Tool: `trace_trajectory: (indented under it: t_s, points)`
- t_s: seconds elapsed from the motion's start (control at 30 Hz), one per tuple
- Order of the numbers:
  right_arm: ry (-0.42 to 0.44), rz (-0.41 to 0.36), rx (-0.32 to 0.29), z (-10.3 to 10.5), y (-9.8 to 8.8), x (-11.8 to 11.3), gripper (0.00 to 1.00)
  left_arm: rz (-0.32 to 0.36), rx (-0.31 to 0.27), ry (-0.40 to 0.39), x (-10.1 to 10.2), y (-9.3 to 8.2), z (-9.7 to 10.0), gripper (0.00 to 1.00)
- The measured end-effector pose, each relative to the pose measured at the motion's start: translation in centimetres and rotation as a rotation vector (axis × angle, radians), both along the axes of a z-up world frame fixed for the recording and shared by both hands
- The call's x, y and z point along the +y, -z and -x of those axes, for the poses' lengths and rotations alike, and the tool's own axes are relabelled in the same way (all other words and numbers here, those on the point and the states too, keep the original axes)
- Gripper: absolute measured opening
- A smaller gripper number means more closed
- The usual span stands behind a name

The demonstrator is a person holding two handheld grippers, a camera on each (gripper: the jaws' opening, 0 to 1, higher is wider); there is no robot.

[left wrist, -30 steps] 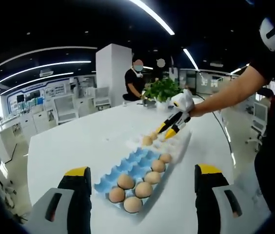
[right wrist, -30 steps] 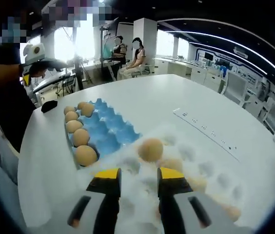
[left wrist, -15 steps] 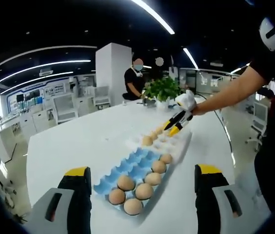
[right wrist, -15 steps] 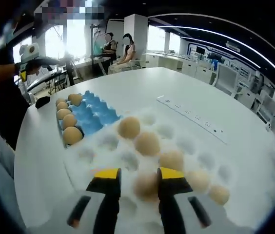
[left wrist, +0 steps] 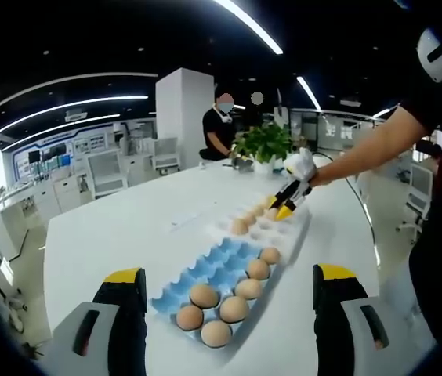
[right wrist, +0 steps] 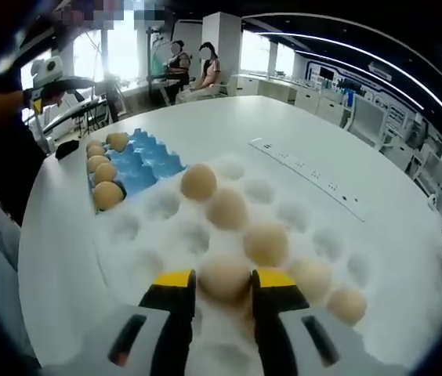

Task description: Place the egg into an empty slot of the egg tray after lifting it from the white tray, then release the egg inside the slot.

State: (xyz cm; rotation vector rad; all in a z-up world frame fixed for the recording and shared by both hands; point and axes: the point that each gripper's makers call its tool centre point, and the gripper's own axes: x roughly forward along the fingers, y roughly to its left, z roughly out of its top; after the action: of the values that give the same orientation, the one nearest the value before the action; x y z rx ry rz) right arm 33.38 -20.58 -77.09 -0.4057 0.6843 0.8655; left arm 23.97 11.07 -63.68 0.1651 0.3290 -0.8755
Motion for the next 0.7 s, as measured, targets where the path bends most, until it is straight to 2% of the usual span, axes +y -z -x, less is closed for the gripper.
trace_trajectory:
  t_s: [0.47,0.7]
  points:
    - [-0.009,-0.005,-0.002,-0.06,0.15,-0.16,0.28,0.004,0.003,-0.008,-0.24,0.13,-0.09,0.90]
    - [-0.003,-0.011,-0.017,0.03,-0.64,-0.21,0.28,0.006,0.000,-0.001,-0.05,0.11,-0.30,0.90]
